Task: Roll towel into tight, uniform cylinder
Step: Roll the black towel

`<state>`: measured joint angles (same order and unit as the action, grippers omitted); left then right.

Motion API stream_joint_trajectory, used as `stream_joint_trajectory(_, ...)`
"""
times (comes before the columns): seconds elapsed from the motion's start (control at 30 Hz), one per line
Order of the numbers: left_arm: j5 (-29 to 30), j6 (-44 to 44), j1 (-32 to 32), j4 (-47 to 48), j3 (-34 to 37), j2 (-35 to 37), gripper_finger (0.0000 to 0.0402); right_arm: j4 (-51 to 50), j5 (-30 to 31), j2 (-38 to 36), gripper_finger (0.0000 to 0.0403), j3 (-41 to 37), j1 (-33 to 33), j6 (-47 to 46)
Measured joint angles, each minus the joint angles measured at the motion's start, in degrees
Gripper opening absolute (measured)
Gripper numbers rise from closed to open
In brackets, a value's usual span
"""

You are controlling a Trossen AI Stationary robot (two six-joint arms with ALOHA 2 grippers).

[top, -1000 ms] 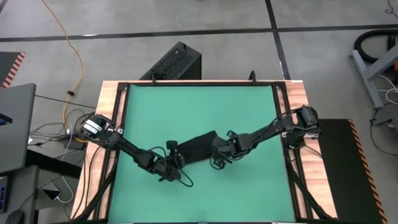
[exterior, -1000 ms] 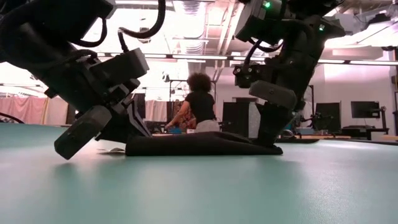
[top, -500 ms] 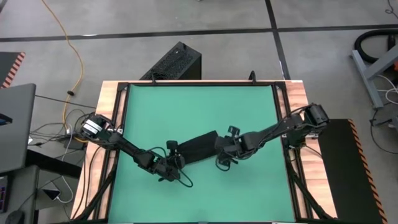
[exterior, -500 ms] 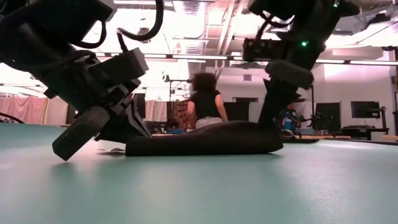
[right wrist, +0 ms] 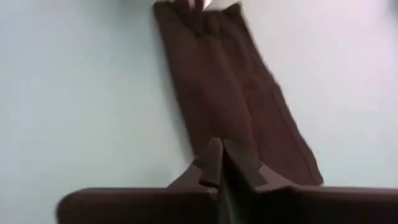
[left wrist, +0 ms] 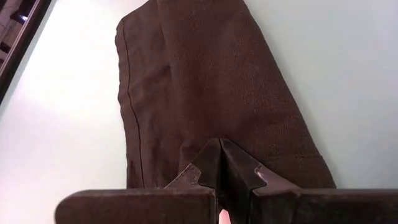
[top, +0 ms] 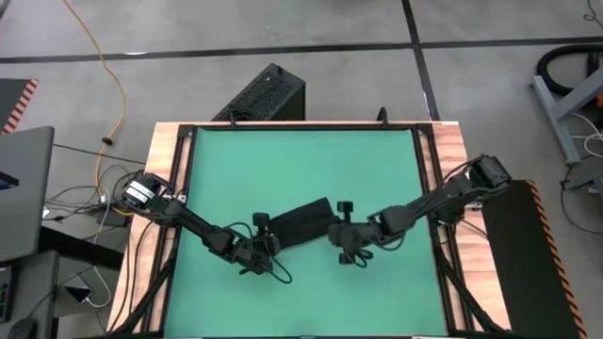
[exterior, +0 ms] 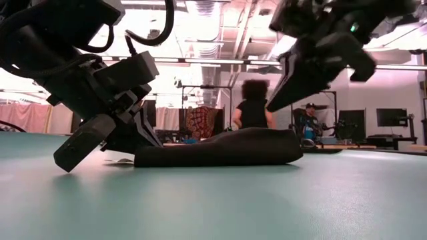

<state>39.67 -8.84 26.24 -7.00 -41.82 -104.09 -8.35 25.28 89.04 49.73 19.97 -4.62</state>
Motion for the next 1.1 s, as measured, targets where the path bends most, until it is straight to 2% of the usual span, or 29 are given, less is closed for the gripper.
stream_joint_trajectory(0.13, -0.25, -0.52, 0.0, 0.28, 0.02, 0.0, 0.0, 6.95, -1.03, 1.4, 0.0009, -3.31, -2.37, 0.73)
stream_joint_trajectory(0.6, -0.38, -1.43, 0.0, 1.55, 0.02, 0.0, 0.0, 14.74, -6.06, 3.09, 0.0012, -10.36, -9.16, 0.09)
stream_joint_trajectory(0.9, -1.71, -1.53, 0.45, 3.51, -0.24, 0.09, 0.0, 22.74, -6.17, 11.04, 0.0011, -11.12, -9.73, -1.41)
stream_joint_trajectory(1.1, 0.27, 0.95, 3.44, 4.75, -1.07, 3.4, 0.0, 22.32, -6.35, 13.24, 0.0011, -11.21, -9.47, -4.36)
